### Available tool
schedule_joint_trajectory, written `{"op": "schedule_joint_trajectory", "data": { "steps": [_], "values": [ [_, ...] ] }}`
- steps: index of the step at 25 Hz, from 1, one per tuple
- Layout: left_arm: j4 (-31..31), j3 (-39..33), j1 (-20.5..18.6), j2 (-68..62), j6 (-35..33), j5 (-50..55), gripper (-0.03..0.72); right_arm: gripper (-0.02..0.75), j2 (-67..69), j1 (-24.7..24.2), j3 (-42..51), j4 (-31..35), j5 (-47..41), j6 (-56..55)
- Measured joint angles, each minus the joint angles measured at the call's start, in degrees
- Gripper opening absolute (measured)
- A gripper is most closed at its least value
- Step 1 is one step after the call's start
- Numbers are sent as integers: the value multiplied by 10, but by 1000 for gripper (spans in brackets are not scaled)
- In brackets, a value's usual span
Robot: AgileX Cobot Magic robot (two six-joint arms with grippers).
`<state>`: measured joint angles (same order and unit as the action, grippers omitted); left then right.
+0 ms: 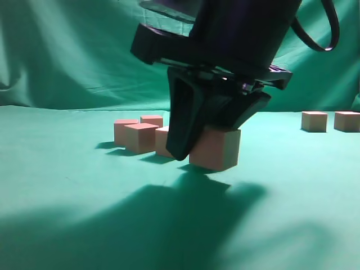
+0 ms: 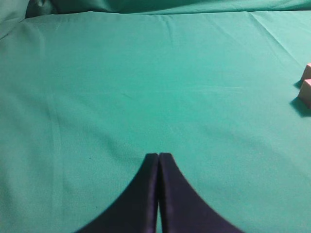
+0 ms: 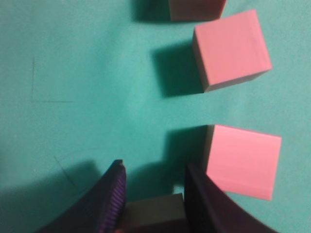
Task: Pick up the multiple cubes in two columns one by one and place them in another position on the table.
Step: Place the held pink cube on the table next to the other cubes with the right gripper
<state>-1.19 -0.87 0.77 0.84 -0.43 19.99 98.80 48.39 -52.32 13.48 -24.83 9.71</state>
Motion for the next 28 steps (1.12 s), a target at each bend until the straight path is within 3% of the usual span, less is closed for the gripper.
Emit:
{"op": "schedule_joint_trajectory", "data": {
  "steps": [18, 19, 28],
  "values": [
    [0, 0, 0, 0, 0, 0, 0, 272, 2, 0, 0, 0, 7, -9],
    [0, 0, 0, 0, 0, 0, 0, 318, 2, 0, 0, 0, 7, -9],
    [0, 0, 0, 0, 0, 0, 0, 318, 2, 0, 0, 4, 1, -11]
  ]
}}
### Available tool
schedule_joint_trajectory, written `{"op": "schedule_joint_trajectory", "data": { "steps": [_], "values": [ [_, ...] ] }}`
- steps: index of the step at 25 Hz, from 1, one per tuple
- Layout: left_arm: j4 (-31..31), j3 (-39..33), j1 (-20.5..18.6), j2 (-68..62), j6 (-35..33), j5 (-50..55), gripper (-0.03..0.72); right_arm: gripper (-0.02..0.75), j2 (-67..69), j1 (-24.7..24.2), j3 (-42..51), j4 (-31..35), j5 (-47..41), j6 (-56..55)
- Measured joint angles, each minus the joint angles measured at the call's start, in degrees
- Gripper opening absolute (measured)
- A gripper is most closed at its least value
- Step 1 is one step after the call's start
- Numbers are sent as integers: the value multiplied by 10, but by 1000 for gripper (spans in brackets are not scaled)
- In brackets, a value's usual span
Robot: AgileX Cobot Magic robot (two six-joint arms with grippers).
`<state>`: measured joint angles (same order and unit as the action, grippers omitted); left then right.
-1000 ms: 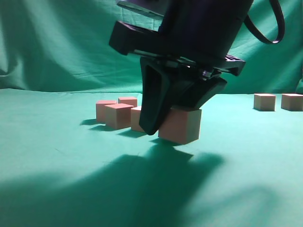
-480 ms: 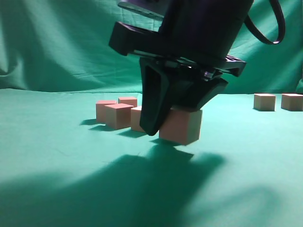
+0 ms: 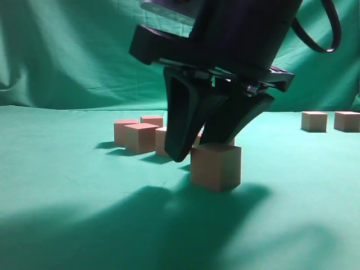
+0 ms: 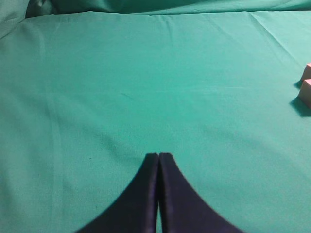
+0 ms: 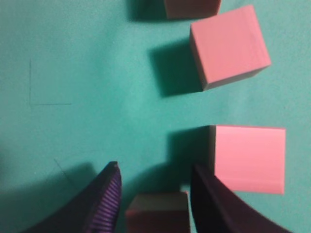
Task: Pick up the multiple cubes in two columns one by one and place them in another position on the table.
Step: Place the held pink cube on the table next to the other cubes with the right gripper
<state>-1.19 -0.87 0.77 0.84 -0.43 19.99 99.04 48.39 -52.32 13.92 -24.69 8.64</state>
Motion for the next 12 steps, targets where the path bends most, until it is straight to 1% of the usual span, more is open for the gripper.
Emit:
{"op": "schedule_joint_trajectory", "data": {
  "steps": [7, 12],
  "values": [
    [0, 0, 0, 0, 0, 0, 0, 318, -48, 0, -1, 3, -18, -4],
    [0, 0, 0, 0, 0, 0, 0, 318, -89, 0, -22, -2, -53, -4]
  ]
}}
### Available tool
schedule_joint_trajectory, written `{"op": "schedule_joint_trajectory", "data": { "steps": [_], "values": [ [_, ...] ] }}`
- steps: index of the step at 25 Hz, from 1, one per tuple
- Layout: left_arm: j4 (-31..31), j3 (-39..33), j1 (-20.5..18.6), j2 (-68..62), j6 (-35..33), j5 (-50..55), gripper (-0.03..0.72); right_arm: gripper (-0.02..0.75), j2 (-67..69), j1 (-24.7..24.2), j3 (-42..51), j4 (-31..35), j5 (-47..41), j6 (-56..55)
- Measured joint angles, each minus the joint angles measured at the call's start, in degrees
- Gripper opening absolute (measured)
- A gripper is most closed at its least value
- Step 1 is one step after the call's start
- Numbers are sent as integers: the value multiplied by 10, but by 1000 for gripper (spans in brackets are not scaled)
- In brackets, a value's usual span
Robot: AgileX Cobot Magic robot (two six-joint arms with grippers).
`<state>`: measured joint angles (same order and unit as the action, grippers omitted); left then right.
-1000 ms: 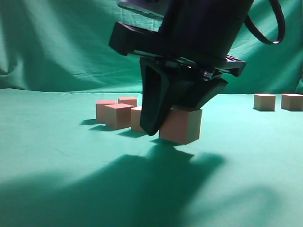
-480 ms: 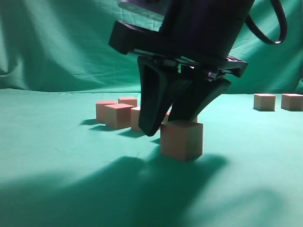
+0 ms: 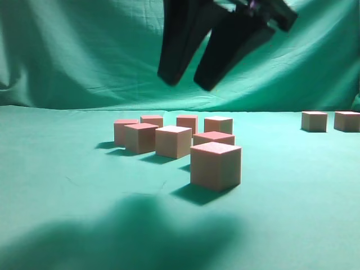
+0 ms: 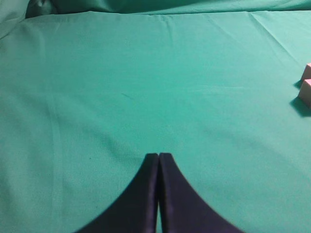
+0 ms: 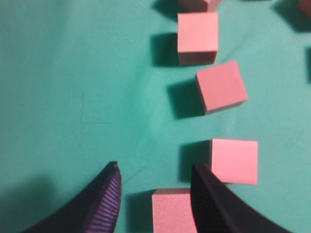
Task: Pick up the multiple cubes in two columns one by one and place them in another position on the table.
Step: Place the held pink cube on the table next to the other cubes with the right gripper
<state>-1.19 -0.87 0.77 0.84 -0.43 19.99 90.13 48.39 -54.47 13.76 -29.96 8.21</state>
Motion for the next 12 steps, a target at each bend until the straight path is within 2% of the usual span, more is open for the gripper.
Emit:
{"op": "schedule_joint_trajectory", "data": {
  "steps": [3, 6, 12],
  "values": [
    [0, 0, 0, 0, 0, 0, 0, 318, -24, -4, -21, -22, -37, -2],
    [0, 0, 0, 0, 0, 0, 0, 318, -46, -29, -49, -48, -83, -41],
    [0, 0, 0, 0, 0, 0, 0, 318, -69, -159, -105, -97, -176, -145]
  ]
}}
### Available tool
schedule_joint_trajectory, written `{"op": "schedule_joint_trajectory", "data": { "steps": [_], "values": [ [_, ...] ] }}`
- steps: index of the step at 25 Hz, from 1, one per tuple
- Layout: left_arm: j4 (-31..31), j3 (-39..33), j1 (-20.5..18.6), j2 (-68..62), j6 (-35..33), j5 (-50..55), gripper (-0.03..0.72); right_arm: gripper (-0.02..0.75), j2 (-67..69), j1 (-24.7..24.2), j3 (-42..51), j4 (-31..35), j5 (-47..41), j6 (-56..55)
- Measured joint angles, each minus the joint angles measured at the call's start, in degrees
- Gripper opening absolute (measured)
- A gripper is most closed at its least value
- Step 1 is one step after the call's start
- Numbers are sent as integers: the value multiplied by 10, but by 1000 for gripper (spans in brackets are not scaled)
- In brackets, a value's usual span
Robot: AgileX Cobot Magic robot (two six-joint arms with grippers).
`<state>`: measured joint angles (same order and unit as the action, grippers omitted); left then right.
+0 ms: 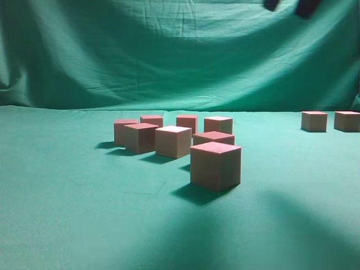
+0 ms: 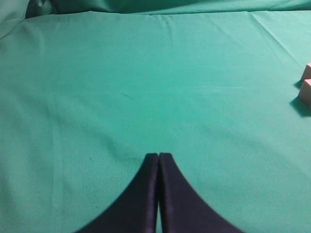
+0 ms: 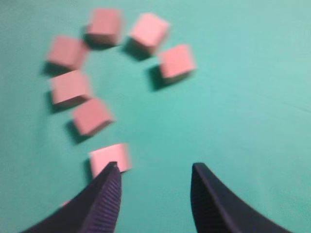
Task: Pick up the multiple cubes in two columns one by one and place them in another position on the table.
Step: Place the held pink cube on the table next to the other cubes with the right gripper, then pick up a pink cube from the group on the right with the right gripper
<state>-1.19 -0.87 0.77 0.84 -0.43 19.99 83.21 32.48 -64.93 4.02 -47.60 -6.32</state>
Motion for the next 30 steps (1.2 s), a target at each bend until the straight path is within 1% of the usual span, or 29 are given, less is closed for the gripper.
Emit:
{"op": "schedule_joint_trajectory", "data": {
  "steps": [3, 6, 8, 9, 10, 12, 14, 15, 16, 19, 26, 30],
  "values": [
    [0, 0, 0, 0, 0, 0, 0, 318, 1, -67, -12, -10, -14, 9],
    [0, 0, 0, 0, 0, 0, 0, 318, 10, -115, -17, -18, 10, 40],
    [0, 0, 0, 0, 0, 0, 0, 318, 22, -138, -24, -20, 27, 50],
    [0, 0, 0, 0, 0, 0, 0, 384, 32, -148, -30, -20, 30, 53],
    [0, 0, 0, 0, 0, 0, 0, 419, 43, -156, -37, -20, 33, 54],
    [0, 0, 0, 0, 0, 0, 0, 524, 70, -166, -51, -21, 36, 54],
    [0, 0, 0, 0, 0, 0, 0, 611, 102, -172, -71, -23, 37, 54],
    [0, 0, 0, 0, 0, 0, 0, 637, 117, -173, -86, -24, 37, 54],
    [0, 0, 0, 0, 0, 0, 0, 627, 134, -173, -103, -25, 37, 54],
    [0, 0, 0, 0, 0, 0, 0, 627, 186, -173, -166, -30, 17, 48],
    [0, 0, 0, 0, 0, 0, 0, 627, 321, -174, -341, -79, -88, 23],
    [0, 0, 0, 0, 0, 0, 0, 627, 378, -180, -403, -88, -132, -9]
  ]
}}
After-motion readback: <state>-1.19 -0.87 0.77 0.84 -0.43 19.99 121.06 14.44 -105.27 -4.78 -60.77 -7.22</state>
